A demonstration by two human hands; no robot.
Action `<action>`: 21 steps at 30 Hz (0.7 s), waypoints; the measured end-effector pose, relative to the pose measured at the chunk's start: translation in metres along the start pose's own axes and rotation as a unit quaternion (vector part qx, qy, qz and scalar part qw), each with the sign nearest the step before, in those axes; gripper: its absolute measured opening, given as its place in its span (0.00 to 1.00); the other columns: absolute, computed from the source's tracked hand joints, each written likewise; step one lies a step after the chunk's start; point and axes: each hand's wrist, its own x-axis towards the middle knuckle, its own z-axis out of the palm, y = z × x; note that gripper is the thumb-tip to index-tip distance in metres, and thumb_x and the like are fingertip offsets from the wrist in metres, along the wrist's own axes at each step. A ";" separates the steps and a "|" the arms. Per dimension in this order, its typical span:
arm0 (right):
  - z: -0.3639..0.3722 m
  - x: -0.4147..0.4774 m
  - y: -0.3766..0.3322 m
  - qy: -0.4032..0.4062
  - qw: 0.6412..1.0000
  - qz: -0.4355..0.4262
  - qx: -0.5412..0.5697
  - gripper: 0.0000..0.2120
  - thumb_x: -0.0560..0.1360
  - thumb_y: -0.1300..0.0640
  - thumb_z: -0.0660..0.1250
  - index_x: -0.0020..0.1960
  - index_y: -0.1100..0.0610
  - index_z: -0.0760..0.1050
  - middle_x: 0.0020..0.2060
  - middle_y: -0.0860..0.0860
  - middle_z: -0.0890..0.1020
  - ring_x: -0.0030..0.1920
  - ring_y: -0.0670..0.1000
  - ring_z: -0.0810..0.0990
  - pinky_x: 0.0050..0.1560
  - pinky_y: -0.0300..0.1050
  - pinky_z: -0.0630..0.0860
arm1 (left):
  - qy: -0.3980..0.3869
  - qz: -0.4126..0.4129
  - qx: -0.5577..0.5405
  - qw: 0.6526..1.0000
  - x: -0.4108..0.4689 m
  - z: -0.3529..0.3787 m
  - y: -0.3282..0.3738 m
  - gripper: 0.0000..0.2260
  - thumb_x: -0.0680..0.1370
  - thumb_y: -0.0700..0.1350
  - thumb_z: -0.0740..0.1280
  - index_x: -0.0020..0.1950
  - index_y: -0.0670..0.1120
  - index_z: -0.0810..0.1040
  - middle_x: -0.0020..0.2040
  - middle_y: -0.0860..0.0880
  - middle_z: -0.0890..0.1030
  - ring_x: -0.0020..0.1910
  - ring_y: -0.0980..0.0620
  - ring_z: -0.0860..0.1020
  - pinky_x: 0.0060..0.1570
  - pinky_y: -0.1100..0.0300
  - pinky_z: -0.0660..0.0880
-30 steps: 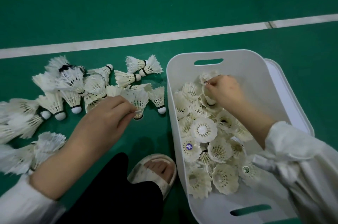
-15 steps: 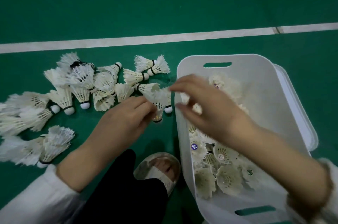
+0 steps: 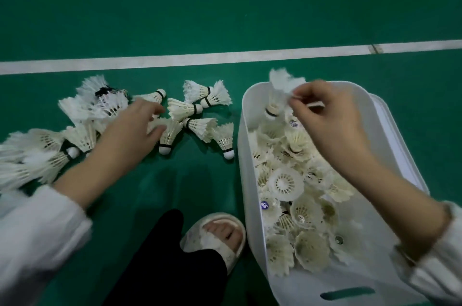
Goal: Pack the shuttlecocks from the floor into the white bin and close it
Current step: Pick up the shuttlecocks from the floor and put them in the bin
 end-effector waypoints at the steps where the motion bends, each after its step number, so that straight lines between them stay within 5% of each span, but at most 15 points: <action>1: 0.004 -0.001 0.013 -0.012 0.999 0.023 -0.044 0.04 0.76 0.58 0.64 0.47 0.55 0.78 0.44 0.50 0.81 0.45 0.48 0.80 0.50 0.47 0.77 | -0.039 0.000 0.037 0.999 0.004 0.013 -0.009 0.18 0.76 0.44 0.65 0.66 0.43 0.69 0.64 0.45 0.71 0.58 0.45 0.73 0.57 0.50 0.70; 6: 0.044 0.000 0.060 -0.078 0.981 0.040 -0.173 0.09 0.77 0.61 0.61 0.52 0.62 0.79 0.48 0.56 0.81 0.48 0.55 0.78 0.49 0.43 0.70 | -0.137 -0.011 0.095 0.986 0.009 0.056 -0.033 0.29 0.78 0.47 0.63 0.75 0.46 0.54 0.71 0.46 0.62 0.63 0.41 0.70 0.56 0.50 0.70; 13: 0.069 0.014 0.068 -0.098 0.969 0.043 -0.223 0.11 0.77 0.61 0.60 0.52 0.62 0.80 0.47 0.57 0.83 0.48 0.57 0.79 0.49 0.47 0.74 | -0.072 0.027 0.101 0.992 -0.002 0.074 -0.036 0.26 0.76 0.42 0.64 0.72 0.43 0.60 0.67 0.43 0.65 0.48 0.38 0.77 0.40 0.48 0.75; 18: 0.063 0.012 0.064 -0.108 0.963 0.075 -0.234 0.12 0.77 0.59 0.60 0.57 0.58 0.77 0.55 0.55 0.80 0.52 0.55 0.78 0.50 0.47 0.73 | -0.071 0.030 0.120 0.990 0.015 0.077 -0.034 0.31 0.77 0.42 0.63 0.76 0.44 0.50 0.75 0.46 0.55 0.60 0.42 0.72 0.39 0.52 0.73; 21: 0.053 0.002 0.040 -0.079 0.972 0.059 -0.212 0.15 0.76 0.55 0.61 0.62 0.54 0.72 0.59 0.51 0.73 0.44 0.52 0.77 0.45 0.44 0.69 | -0.085 0.011 0.145 0.986 0.023 0.076 -0.036 0.25 0.76 0.40 0.63 0.71 0.41 0.60 0.65 0.43 0.66 0.51 0.41 0.75 0.40 0.50 0.74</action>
